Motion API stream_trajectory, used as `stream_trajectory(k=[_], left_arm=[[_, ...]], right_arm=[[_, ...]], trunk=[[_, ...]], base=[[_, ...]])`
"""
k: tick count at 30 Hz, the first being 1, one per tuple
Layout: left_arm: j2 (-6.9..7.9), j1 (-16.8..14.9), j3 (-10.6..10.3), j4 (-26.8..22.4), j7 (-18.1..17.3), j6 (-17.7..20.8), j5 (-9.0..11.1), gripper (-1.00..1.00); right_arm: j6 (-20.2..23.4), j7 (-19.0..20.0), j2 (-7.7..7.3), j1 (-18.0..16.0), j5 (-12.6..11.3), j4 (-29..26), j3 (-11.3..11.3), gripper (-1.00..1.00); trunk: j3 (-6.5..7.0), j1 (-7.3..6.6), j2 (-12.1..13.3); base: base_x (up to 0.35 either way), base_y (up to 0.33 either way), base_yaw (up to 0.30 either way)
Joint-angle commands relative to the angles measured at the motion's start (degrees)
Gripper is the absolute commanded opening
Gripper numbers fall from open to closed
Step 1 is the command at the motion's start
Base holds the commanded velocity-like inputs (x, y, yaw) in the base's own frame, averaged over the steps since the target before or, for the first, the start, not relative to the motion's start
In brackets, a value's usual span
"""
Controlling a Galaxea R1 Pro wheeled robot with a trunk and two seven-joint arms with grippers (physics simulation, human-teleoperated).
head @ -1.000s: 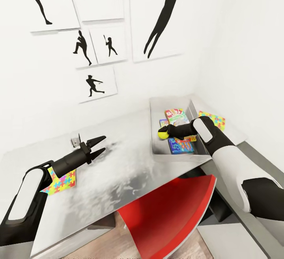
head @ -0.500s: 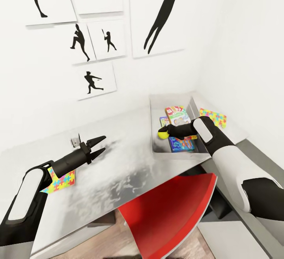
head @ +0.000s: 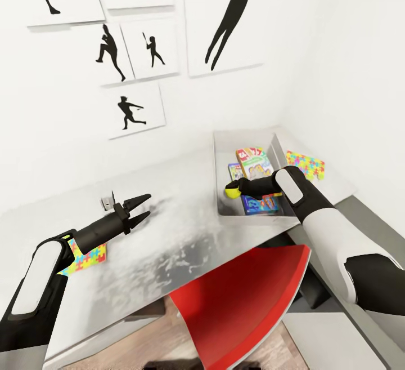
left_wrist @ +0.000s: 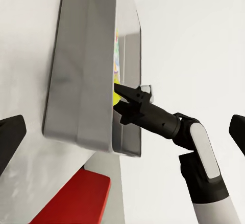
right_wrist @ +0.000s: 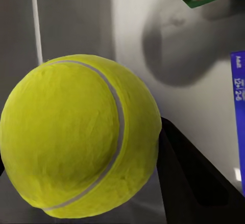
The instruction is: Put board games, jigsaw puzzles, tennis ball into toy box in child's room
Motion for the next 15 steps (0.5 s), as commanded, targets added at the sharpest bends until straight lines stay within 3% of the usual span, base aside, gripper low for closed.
stream_trajectory(k=[1,15], left_arm=[[-0.01,0.0,0.1,0.0,-0.4,0.3,-0.3,1.00],[-0.01,-0.1,0.1,0.0,-0.5,0.2,-0.3,1.00]], right_arm=[[0.1,0.5,-0.06,-0.1,0.4,0.0,0.2,-1.00],[0.0,0.5,-0.06,0.0,0.4,0.0,0.2,-1.00]], trunk=[[-0.18,0.03,-0.1],[-1.49,0.03,-0.1]], base=[[0.000,0.000,0.000],[0.000,0.000,0.000]])
